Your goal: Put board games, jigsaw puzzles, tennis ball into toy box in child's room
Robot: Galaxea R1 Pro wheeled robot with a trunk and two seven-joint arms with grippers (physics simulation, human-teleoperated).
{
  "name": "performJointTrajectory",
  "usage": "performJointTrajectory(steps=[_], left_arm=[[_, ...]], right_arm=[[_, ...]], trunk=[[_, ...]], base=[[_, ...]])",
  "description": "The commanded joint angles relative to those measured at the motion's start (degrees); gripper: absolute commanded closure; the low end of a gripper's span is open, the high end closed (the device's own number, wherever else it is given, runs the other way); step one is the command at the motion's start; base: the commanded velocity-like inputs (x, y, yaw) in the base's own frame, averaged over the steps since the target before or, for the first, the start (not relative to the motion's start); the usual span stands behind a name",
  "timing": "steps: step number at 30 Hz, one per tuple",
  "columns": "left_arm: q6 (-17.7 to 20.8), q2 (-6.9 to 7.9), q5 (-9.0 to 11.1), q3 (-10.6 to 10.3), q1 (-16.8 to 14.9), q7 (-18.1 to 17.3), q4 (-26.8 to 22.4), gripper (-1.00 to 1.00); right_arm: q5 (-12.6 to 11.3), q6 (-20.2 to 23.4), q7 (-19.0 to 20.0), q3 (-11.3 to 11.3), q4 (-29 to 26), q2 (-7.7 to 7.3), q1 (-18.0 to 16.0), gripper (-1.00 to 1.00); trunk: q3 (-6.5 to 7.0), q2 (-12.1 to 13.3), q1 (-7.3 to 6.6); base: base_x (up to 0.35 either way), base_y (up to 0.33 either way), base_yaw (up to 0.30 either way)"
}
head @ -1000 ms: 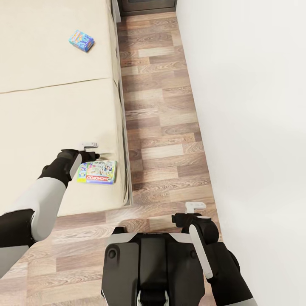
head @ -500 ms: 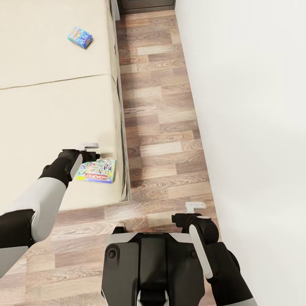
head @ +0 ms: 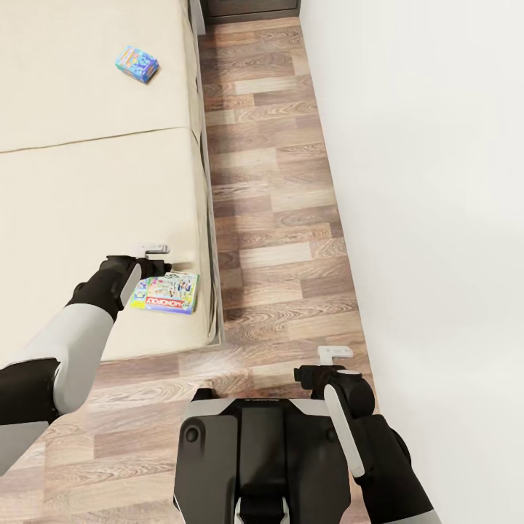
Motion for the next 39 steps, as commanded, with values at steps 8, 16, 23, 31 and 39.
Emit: performJointTrajectory(steps=[8,16,23,31,39], left_arm=[[0.2,-0.04,-0.6,0.2,0.0,-0.1,-0.1,-1.0],[0.2,0.74,-0.5,0.3,0.0,-0.2,-0.1,-1.0],[0.2,1.23,-0.5,0.2,0.1,-0.2,-0.1,-1.0],[0.2,1.93,-0.4,0.2,0.1,-0.2,-0.1,-1.0],[0.2,1.98,-0.4,0.2,0.1,-0.2,-0.1,-1.0]], right_arm=[[-0.6,0.2,-0.6,0.0,0.0,0.0,0.0,-1.0],[-0.6,0.2,-0.6,0.0,0.0,0.02,0.0,-1.0],[-0.6,0.2,-0.6,0.1,0.0,0.04,0.0,-1.0],[-0.5,0.2,-0.6,0.1,0.0,0.05,0.0,-1.0],[-0.5,0.1,-0.6,0.1,0.0,0.05,0.0,-1.0]], trunk=[[-0.06,-0.1,0.04],[-0.06,-0.1,0.04],[-0.06,-0.1,0.04],[-0.06,-0.1,0.04],[-0.06,-0.1,0.04]], base=[[-0.028,0.0,0.0],[-0.113,0.0,0.0],[-0.06,0.0,0.0],[-0.088,0.0,0.0],[-0.032,0.0,0.0]])
